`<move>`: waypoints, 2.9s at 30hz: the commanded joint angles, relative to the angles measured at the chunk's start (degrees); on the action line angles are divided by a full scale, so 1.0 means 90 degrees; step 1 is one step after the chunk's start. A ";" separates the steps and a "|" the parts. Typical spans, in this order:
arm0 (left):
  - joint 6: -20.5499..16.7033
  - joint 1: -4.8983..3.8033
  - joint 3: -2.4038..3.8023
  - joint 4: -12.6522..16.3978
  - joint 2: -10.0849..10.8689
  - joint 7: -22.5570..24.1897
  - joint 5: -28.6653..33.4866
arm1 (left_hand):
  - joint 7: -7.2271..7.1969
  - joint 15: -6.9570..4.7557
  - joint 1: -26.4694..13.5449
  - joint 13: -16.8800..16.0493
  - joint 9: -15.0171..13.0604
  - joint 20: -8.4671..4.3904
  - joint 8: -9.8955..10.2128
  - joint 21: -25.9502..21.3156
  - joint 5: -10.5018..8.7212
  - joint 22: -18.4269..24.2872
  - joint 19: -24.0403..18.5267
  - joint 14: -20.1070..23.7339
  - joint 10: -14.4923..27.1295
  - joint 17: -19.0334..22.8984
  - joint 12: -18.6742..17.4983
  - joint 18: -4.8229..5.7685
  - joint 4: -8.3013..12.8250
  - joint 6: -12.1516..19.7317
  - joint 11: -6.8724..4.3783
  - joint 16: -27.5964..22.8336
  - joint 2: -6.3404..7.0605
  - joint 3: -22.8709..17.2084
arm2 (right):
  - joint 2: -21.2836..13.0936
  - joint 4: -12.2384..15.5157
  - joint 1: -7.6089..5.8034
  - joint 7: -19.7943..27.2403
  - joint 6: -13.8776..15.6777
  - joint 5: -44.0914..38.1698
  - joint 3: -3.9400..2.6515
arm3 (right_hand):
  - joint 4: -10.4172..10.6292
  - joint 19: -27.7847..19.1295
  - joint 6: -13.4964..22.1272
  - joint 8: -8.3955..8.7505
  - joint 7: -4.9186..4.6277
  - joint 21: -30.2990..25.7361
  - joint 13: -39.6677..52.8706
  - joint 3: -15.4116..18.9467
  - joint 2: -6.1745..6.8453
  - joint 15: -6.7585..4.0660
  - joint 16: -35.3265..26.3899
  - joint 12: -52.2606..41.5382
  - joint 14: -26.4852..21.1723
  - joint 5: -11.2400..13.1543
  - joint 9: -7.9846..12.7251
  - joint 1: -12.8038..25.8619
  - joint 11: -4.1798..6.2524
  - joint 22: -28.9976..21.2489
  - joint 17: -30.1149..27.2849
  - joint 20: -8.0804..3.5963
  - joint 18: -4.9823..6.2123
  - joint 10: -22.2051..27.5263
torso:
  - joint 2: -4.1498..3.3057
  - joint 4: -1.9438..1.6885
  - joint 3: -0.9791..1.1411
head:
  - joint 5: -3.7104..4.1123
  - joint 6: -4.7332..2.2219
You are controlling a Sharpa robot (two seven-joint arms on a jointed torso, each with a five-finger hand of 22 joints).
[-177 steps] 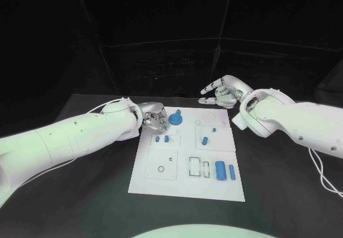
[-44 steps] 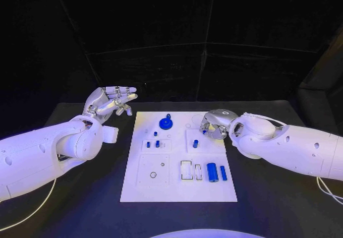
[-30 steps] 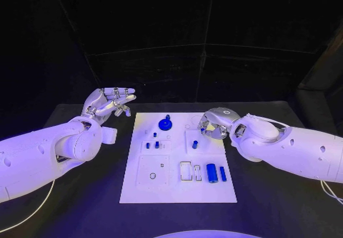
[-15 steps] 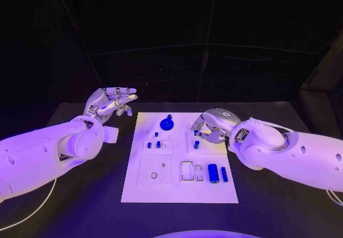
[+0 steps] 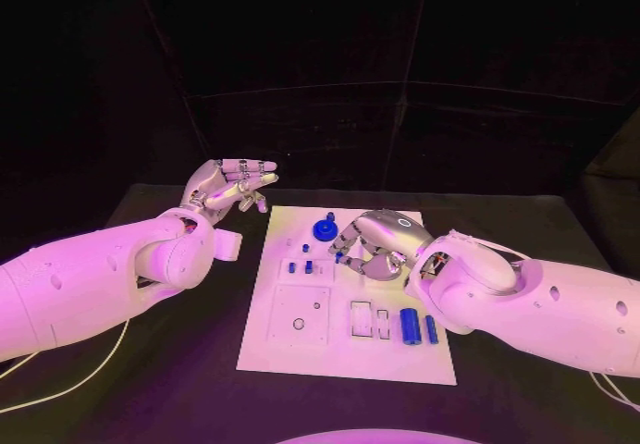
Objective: Assemble the parts on the task board
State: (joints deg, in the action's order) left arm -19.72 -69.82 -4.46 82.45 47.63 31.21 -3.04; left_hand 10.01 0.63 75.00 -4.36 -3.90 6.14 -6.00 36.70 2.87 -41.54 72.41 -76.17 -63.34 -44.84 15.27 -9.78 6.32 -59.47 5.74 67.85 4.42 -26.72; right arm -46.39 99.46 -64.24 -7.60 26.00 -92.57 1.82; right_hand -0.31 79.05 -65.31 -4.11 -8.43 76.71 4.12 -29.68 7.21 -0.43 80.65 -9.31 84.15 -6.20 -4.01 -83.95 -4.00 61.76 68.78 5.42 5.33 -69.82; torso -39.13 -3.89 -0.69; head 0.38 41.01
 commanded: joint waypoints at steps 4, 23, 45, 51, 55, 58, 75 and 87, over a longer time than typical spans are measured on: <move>0.0023 -0.0009 0.0007 0.0020 -0.0057 0.0010 0.0018 | 0.0022 0.0001 -0.0040 -0.0004 0.0007 0.0000 0.0007 -0.0032 -0.0008 0.0009 -0.0027 0.0041 0.0067 0.0012 0.0039 -0.0071 0.0004 0.0022 0.0000 -0.0042 -0.0004 0.0056 | 0.0293 -0.0165 0.0255 0.0241 -0.0041 0.0086 0.0004 | -0.0004 0.0045 -0.0040 0.0017 0.0005 0.0030 0.0001 -0.0027 0.0017 -0.0030 0.0031 0.0013 0.0248 -0.0022 -0.0004 0.0071 -0.0009 -0.0003 -0.0008 -0.0010 -0.0003 -0.0030 | -0.0006 0.0008 -0.0004 | -0.0168 0.0068; 0.0082 -0.0013 0.0008 0.0031 -0.0145 -0.0008 0.0018 | 0.0022 0.0003 -0.0027 -0.0004 0.0006 0.0002 0.0007 -0.0043 -0.0007 0.0017 -0.0025 0.0047 0.0081 0.0028 0.0047 -0.0071 0.0012 0.0029 0.0001 -0.0045 -0.0014 0.0061 | 0.0944 -0.0736 0.0641 0.0268 -0.0303 -0.0174 0.0012 | -0.0012 0.0034 -0.0026 0.0025 0.0000 0.0025 0.0000 -0.0034 0.0017 -0.0026 0.0032 0.0025 0.0246 -0.0030 -0.0001 0.0135 -0.0013 -0.0017 -0.0012 -0.0009 0.0000 -0.0020 | 0.0005 0.0011 0.0002 | -0.0474 0.0267; 0.0099 -0.0016 0.0008 0.0044 -0.0108 -0.0004 0.0018 | 0.0020 0.0002 -0.0004 -0.0004 0.0004 0.0003 0.0000 -0.0050 -0.0007 0.0023 -0.0023 0.0049 0.0086 0.0033 0.0056 -0.0073 0.0020 0.0022 -0.0001 -0.0043 -0.0038 0.0053 | 0.1036 -0.0828 0.0813 0.0082 -0.0644 -0.0410 0.0018 | -0.0012 0.0025 -0.0028 0.0024 0.0001 0.0015 0.0000 -0.0033 0.0015 -0.0026 0.0024 0.0025 0.0242 -0.0030 -0.0001 0.0150 -0.0012 -0.0037 -0.0033 -0.0009 0.0004 -0.0021 | 0.0004 0.0018 0.0011 | -0.0525 0.0369; 0.0100 -0.0016 0.0008 0.0038 -0.0103 -0.0006 0.0018 | 0.0020 0.0002 -0.0004 -0.0004 0.0004 0.0003 0.0000 -0.0050 -0.0007 0.0023 -0.0023 0.0049 0.0086 0.0033 0.0056 -0.0073 0.0020 0.0022 -0.0001 -0.0043 -0.0038 0.0053 | 0.1024 -0.0824 0.0822 0.0068 -0.0665 -0.0470 0.0018 | -0.0015 0.0024 -0.0030 0.0023 0.0002 0.0015 0.0001 -0.0034 0.0013 -0.0026 0.0024 0.0025 0.0242 -0.0032 -0.0002 0.0152 -0.0011 -0.0038 -0.0034 -0.0009 0.0004 -0.0022 | 0.0001 0.0019 0.0007 | -0.0536 0.0386; 0.0102 -0.0016 0.0008 0.0033 -0.0100 -0.0007 0.0018 | 0.0020 0.0002 -0.0004 -0.0004 0.0004 0.0003 0.0000 -0.0050 -0.0007 0.0023 -0.0023 0.0049 0.0086 0.0033 0.0056 -0.0073 0.0020 0.0022 -0.0001 -0.0043 -0.0038 0.0053 | 0.1023 -0.0831 0.0824 0.0043 -0.0661 -0.0489 0.0018 | -0.0024 0.0022 -0.0035 0.0020 0.0007 0.0015 0.0002 -0.0039 0.0009 -0.0028 0.0022 0.0025 0.0241 -0.0042 -0.0003 0.0156 -0.0007 -0.0038 -0.0040 -0.0009 0.0004 -0.0026 | 0.0005 0.0028 0.0002 | -0.0537 0.0397; 0.0107 -0.0016 0.0008 0.0028 -0.0101 -0.0009 0.0018 | 0.0020 0.0002 -0.0004 -0.0004 0.0004 0.0003 0.0000 -0.0050 -0.0007 0.0023 -0.0023 0.0049 0.0086 0.0033 0.0056 -0.0073 0.0020 0.0022 -0.0001 -0.0043 -0.0038 0.0053 | 0.1018 -0.0846 0.0825 0.0017 -0.0635 -0.0493 0.0019 | -0.0024 0.0022 -0.0035 0.0020 0.0007 0.0015 0.0002 -0.0039 0.0009 -0.0028 0.0022 0.0025 0.0241 -0.0042 -0.0003 0.0156 -0.0007 -0.0038 -0.0040 -0.0009 0.0004 -0.0026 | 0.0005 0.0021 0.0002 | -0.0530 0.0404; 0.0122 -0.0016 0.0008 -0.0006 -0.0107 -0.0018 0.0018 | 0.0020 0.0002 -0.0004 -0.0004 0.0004 0.0003 0.0000 -0.0050 -0.0007 0.0023 -0.0023 0.0049 0.0086 0.0033 0.0056 -0.0073 0.0020 0.0022 -0.0001 -0.0043 -0.0038 0.0053 | 0.0992 -0.0810 0.0827 0.0049 -0.0454 -0.0497 0.0019 | -0.0037 0.0020 -0.0040 0.0018 0.0011 0.0015 0.0003 -0.0046 0.0006 -0.0031 0.0025 0.0024 0.0242 -0.0065 -0.0004 0.0162 -0.0005 -0.0039 -0.0033 -0.0011 0.0005 -0.0031 | 0.0015 0.0017 0.0004 | -0.0528 0.0427; 0.0090 -0.0016 0.0008 -0.0028 -0.0115 0.0003 0.0018 | 0.0018 0.0000 0.0019 -0.0006 0.0002 0.0002 -0.0007 -0.0057 -0.0007 0.0030 -0.0018 0.0049 0.0091 0.0032 0.0068 -0.0074 0.0033 0.0016 -0.0003 -0.0036 -0.0054 0.0050 | 0.0972 -0.0757 0.0831 0.0140 -0.0323 -0.0485 0.0018 | -0.0045 0.0017 -0.0045 0.0015 0.0011 0.0014 0.0005 -0.0045 0.0008 -0.0032 0.0028 0.0022 0.0242 -0.0076 -0.0005 0.0172 -0.0003 -0.0041 -0.0028 -0.0013 0.0006 -0.0037 | 0.0005 0.0022 0.0007 | -0.0549 0.0461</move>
State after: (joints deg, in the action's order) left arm -19.22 -69.87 -4.45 82.18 46.65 30.81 -2.99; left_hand 10.01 0.63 75.00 -4.36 -3.90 6.14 -6.00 36.40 2.87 -41.34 72.41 -76.17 -62.95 -44.54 15.53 -9.70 6.33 -59.47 5.73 67.63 4.42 -26.41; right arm -37.59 92.36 -56.72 -6.89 21.80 -96.69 2.00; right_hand -0.63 79.04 -65.31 -3.96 -8.43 76.71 4.13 -29.97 7.38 -0.42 80.65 -9.30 84.15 -6.53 -3.97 -83.07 -4.00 61.43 68.48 5.42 5.33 -69.81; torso -39.03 -3.75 -0.64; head -4.50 45.05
